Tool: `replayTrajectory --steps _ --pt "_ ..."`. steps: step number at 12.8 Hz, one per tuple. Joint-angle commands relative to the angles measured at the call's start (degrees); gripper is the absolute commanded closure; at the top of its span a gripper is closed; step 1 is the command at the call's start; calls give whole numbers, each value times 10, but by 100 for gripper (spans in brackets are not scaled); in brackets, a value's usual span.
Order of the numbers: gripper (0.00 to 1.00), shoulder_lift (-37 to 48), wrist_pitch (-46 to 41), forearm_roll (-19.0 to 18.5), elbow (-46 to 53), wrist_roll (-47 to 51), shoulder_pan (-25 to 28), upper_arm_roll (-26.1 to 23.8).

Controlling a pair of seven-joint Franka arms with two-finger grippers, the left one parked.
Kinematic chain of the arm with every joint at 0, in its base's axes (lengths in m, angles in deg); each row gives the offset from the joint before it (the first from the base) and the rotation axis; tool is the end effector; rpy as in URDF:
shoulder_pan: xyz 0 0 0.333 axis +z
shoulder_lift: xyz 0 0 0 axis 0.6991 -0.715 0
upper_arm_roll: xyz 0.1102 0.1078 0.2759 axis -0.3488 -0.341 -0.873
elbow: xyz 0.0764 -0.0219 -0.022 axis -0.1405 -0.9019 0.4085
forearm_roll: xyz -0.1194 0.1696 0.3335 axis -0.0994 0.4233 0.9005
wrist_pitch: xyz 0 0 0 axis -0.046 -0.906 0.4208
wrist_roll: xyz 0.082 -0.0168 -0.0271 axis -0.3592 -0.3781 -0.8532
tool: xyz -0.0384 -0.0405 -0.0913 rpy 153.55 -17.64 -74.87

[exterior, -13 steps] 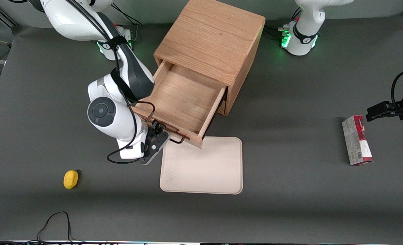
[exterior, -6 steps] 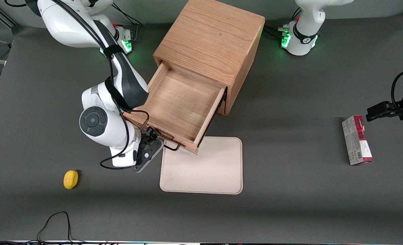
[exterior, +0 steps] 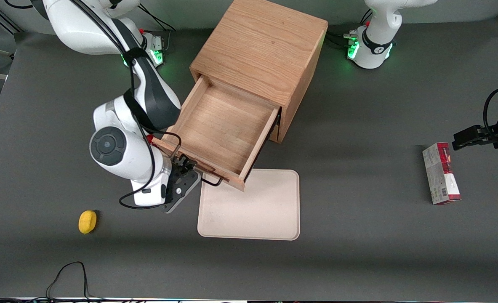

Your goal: Open upper drawer

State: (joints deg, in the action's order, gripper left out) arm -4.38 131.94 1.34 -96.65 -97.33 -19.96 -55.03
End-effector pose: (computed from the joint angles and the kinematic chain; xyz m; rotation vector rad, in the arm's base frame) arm 0.6651 0.2927 0.4345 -2.7944 -1.2088 -0.0394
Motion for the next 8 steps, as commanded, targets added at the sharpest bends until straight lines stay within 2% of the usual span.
replayTrajectory --steps 1,3,6,8 --pt "0 -4 -45 -12 64 18 -8 -2" --pt "0 30 -51 -12 65 74 -9 0" --pt "0 72 -98 -14 61 120 -6 34" --pt "0 97 -140 -33 51 166 -4 60"
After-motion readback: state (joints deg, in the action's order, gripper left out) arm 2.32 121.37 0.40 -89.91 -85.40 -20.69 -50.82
